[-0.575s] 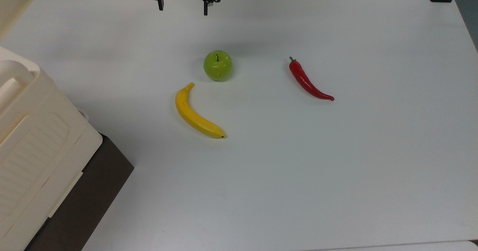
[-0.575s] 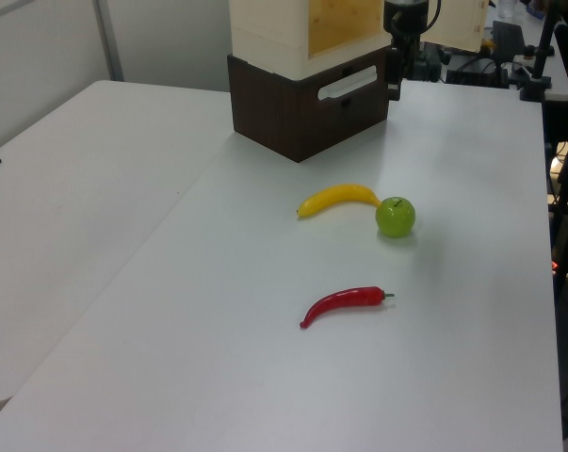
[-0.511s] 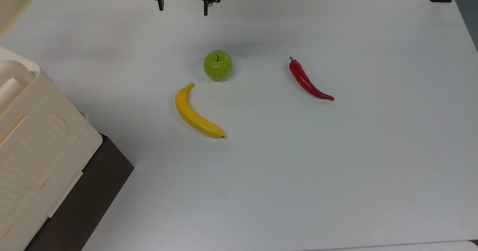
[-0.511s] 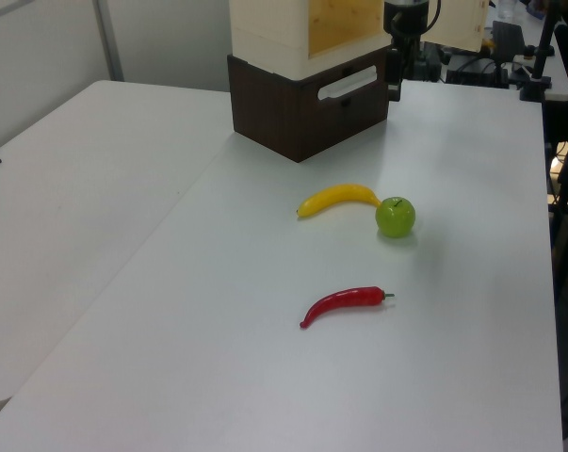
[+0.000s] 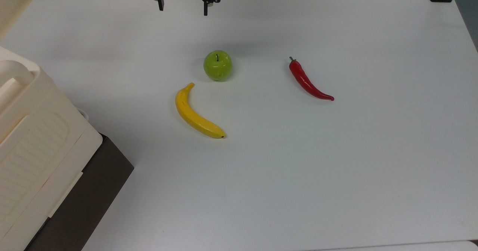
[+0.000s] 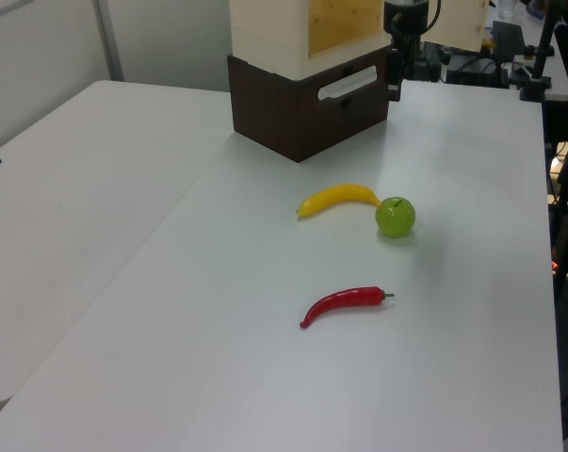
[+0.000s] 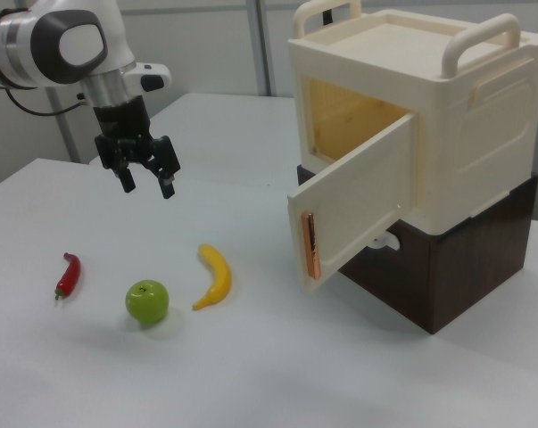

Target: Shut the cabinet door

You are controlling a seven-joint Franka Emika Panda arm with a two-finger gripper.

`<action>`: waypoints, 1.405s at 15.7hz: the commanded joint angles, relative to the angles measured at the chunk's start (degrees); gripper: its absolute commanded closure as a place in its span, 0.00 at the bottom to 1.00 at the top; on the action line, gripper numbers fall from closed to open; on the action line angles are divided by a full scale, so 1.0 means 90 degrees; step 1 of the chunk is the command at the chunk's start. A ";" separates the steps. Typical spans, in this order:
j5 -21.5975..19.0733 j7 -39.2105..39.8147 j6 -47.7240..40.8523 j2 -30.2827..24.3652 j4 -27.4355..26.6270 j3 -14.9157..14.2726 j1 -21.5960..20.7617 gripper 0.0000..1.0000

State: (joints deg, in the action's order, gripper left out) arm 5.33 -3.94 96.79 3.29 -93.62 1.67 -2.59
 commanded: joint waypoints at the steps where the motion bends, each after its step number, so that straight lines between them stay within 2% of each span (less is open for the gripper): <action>1: -0.0065 -0.0021 -0.0139 -0.0170 -0.0154 -0.0098 -0.0103 0.37; 4: -0.0075 0.0018 -0.0139 -0.0170 -0.0154 -0.0098 -0.0083 0.84; 5: -0.0085 0.0018 -0.0139 -0.0170 -0.0154 -0.0098 -0.0074 0.96; 6: -0.0085 0.0018 -0.0139 -0.0170 -0.0145 -0.0098 -0.0074 1.00; 13: -0.0075 0.0028 -0.0129 -0.0170 -0.0018 -0.0157 -0.0035 1.00; 17: -0.0036 0.0028 -0.0139 -0.0170 0.0245 -0.0176 0.0219 1.00; 22: -0.0007 0.0028 -0.0090 -0.0102 0.0889 -0.0196 0.0794 1.00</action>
State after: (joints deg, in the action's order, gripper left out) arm 5.39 -3.93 96.75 2.73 -89.09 0.42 2.21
